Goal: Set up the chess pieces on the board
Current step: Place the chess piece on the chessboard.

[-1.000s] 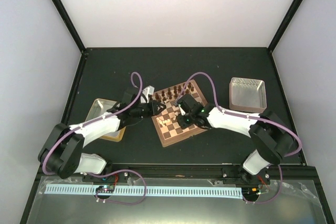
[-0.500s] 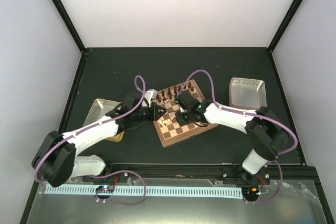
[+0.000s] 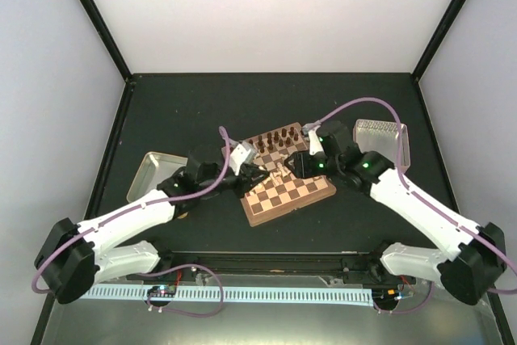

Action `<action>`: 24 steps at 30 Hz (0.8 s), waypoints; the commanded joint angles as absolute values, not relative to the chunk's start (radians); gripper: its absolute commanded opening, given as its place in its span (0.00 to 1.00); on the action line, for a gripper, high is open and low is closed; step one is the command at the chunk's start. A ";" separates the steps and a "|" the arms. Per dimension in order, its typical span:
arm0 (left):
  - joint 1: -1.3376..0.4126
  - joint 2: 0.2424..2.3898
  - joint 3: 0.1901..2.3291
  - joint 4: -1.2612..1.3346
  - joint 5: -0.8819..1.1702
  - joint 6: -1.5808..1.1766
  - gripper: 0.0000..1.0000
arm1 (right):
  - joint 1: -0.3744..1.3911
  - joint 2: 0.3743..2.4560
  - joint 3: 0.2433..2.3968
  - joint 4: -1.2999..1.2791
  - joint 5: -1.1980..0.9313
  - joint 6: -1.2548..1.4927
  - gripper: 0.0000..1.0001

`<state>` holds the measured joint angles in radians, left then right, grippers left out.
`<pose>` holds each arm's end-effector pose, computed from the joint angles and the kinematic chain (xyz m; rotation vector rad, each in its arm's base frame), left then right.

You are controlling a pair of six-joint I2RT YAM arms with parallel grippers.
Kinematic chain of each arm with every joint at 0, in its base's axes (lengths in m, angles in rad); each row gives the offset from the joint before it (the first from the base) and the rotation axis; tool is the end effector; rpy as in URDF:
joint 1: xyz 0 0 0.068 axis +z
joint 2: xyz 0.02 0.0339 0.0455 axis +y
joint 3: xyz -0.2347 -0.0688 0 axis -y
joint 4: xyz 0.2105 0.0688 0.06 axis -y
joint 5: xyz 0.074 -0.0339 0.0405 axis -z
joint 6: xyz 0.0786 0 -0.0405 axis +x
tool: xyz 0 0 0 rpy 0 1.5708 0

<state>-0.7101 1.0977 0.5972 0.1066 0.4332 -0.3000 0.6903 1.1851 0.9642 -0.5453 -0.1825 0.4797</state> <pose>0.1762 -0.1950 0.2183 0.7179 1.9616 -1.0653 0.1908 0.1761 0.2385 -0.3536 2.4348 0.7652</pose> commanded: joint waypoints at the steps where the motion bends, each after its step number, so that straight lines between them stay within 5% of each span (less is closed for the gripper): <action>1: -0.797 1.086 0.628 0.169 0.391 0.024 0.10 | 0.679 1.121 1.002 -0.622 -0.305 0.506 0.50; 8: -0.894 1.309 0.851 -0.024 0.323 0.222 0.11 | 0.677 1.048 0.982 -0.696 -0.062 0.570 0.50; 13: -0.908 1.544 1.061 -0.299 0.338 0.144 0.11 | 0.661 0.959 0.900 -0.733 0.105 0.674 0.51; 24: -0.947 1.748 1.171 -0.407 0.291 -0.030 0.15 | 0.629 0.804 0.783 -0.791 0.187 0.742 0.51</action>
<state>-0.9386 1.6978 1.0981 -0.3401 0.3157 0.0669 0.6369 0.8394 0.7986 -0.7578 0.1242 0.6983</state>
